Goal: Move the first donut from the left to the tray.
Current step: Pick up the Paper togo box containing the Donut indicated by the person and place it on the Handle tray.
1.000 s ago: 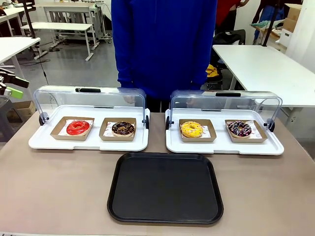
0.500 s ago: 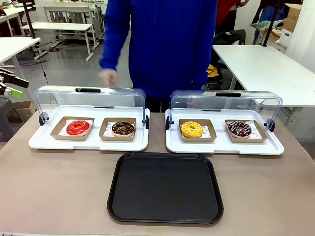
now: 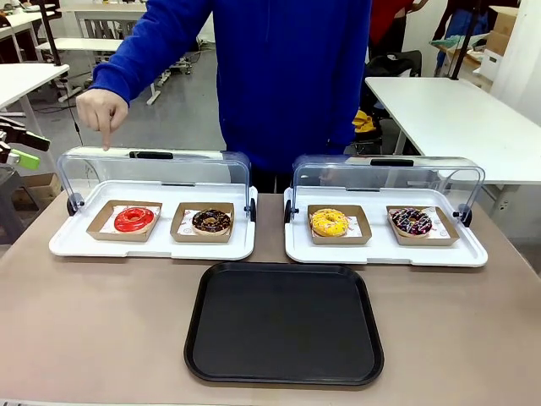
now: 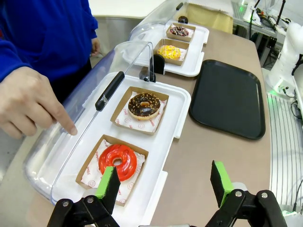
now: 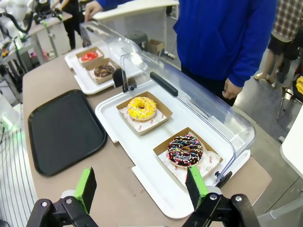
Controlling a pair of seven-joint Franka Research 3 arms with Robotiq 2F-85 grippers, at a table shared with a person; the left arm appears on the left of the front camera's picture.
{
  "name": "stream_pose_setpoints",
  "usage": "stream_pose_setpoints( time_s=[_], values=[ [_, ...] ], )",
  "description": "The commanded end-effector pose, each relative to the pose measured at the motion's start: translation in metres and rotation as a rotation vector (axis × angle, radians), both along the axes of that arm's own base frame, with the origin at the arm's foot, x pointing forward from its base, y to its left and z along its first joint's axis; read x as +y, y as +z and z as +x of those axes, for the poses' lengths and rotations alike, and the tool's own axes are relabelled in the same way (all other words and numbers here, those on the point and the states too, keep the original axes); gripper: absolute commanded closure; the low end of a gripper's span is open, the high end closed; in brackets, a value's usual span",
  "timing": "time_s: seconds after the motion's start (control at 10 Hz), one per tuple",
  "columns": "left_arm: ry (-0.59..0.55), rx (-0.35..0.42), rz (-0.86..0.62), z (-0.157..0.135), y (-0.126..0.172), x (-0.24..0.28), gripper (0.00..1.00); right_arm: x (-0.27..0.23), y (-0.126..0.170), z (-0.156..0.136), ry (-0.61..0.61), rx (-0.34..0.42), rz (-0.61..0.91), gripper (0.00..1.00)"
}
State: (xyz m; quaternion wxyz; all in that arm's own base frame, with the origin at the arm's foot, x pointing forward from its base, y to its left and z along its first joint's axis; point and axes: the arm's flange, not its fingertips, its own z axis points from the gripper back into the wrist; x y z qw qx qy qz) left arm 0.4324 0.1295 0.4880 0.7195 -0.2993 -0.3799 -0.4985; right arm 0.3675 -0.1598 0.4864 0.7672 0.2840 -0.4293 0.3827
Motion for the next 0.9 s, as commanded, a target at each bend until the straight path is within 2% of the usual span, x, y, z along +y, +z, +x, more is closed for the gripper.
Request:
stream_pose_setpoints(
  time_s=[0.0, 0.8],
  values=[
    [-0.008, -0.004, -0.011, -0.0003, 0.0014, -0.0002, 0.0, -0.001, -0.0001, 0.0037, 0.008, -0.034, 0.012, 0.0],
    [-0.008, -0.004, -0.011, -0.0003, 0.0014, -0.0002, 0.0, -0.001, -0.0001, 0.0037, 0.008, -0.034, 0.012, 0.0]
  ],
)
